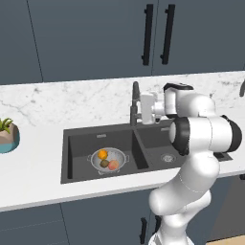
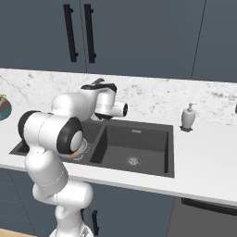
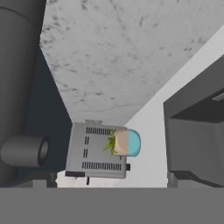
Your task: Put the colander in the sink, put the kiwi, peach, orange in the colander, and turn on the sink faucet and pour water over the colander.
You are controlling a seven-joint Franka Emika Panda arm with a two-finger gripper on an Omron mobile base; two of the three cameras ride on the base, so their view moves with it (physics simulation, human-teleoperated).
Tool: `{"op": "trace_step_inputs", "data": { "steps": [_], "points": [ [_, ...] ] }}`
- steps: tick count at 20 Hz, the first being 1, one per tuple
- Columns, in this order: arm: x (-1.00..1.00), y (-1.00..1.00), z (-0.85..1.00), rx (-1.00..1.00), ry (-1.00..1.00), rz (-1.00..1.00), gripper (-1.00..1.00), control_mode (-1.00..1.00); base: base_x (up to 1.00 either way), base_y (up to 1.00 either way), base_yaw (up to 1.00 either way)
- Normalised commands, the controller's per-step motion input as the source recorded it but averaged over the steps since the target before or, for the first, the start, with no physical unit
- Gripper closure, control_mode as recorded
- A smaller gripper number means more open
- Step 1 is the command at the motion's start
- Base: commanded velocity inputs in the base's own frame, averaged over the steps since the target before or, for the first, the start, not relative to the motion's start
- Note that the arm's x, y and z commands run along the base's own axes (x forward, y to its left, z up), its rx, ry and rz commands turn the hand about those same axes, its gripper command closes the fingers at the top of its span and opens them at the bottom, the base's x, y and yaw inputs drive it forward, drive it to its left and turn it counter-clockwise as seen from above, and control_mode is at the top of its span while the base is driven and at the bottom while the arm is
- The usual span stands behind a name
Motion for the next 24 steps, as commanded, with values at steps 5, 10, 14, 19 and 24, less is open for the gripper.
{"op": "trace_step_inputs", "data": {
  "steps": [5,10,14,19,24],
  "points": [
    [0.3,0.0,0.0,0.0,0.04,0.0,-1.0,-1.0,0.0,0.0,0.0],
    [0.32,0.0,0.02,0.0,0.07,0.0,-1.0,-1.0,0.0,0.0,0.0],
    [0.3,0.0,0.03,0.0,0.09,0.0,-1.0,-1.0,0.0,0.0,0.0],
    [0.34,0.0,0.02,0.0,0.09,0.0,-1.0,-1.0,0.0,0.0,0.0],
    [0.39,-0.03,0.03,0.0,0.08,0.0,-1.0,-1.0,0.0,0.0,0.0]
  ]
}}
